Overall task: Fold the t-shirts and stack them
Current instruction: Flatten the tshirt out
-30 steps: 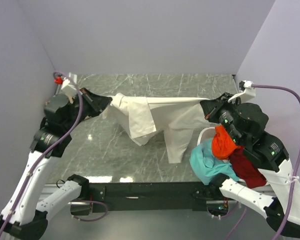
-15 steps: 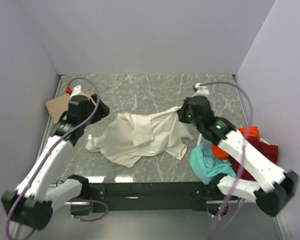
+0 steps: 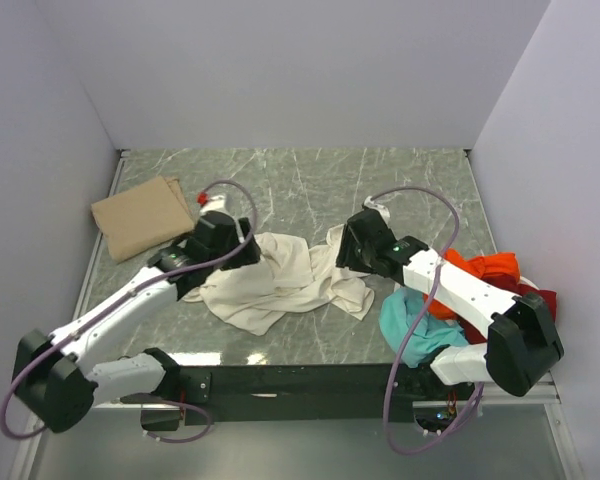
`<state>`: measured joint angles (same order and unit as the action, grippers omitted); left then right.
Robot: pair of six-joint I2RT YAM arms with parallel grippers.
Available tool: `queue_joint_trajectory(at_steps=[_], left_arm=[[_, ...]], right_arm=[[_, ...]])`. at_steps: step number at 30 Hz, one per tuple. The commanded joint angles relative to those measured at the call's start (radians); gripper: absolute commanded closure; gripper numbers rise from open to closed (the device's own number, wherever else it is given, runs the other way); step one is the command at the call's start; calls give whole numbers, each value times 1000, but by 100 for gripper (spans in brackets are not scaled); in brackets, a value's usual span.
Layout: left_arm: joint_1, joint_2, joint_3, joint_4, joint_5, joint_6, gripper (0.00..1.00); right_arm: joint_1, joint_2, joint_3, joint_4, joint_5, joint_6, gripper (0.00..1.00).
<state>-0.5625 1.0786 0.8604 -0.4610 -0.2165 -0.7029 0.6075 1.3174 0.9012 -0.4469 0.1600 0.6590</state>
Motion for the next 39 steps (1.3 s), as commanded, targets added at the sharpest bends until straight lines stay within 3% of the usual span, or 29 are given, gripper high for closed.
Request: queue_joint_trajectory(at_steps=[1,11,23,31,39], left_arm=[[-82,93,6,93,0,-27,23],[-243,401,196,185,49,54,23],[-206,670,166,252,121,-9,22],[-90,580,42,255,77,-44,21],[-65,504,12,243,37,-44,19]], right_arm=[[-9,-43,-30,-9,35,42,41],[-153,-106,-173,51,13,31,43],[-233,-15,-110,76,7,-50,45],[-236,121,-32,97,-31,-76,46],[-238,241,-8,93,-16,-61,48]])
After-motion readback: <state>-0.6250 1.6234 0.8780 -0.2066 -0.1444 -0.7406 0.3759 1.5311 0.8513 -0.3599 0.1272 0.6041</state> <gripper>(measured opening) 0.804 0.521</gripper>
